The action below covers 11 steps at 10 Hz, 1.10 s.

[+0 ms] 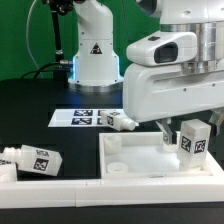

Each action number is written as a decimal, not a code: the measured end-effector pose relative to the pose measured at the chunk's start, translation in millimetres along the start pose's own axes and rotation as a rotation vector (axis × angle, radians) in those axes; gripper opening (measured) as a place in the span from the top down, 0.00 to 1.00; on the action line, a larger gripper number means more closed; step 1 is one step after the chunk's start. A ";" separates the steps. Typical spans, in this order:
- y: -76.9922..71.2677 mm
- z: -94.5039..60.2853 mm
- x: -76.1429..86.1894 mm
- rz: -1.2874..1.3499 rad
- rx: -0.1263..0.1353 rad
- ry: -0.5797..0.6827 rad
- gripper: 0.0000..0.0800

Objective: Assemble one leg

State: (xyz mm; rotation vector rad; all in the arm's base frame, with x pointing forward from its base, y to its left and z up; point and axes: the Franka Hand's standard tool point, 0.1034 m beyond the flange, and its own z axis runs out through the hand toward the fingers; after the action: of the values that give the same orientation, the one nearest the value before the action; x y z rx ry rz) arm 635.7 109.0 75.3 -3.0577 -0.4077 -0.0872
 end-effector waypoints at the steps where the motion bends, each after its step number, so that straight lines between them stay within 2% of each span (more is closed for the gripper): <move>1: 0.2 0.0 0.0 0.000 0.000 0.000 0.48; 2: 0.2 0.0 0.0 0.000 0.000 0.000 0.64; 5: -0.2 0.1 0.0 0.035 0.000 0.000 0.64; 8: -1.7 -0.1 -1.9 0.482 -0.015 -0.002 0.64; 11: -0.9 1.5 -2.0 0.836 -0.008 -0.005 0.64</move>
Offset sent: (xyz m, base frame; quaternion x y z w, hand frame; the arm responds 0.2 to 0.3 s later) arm 0.0000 0.0000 0.0000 0.0000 0.0000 0.0000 1.0000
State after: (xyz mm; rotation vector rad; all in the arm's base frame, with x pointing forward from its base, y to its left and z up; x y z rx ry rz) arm 633.6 109.4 73.7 -2.9510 0.8668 -0.0393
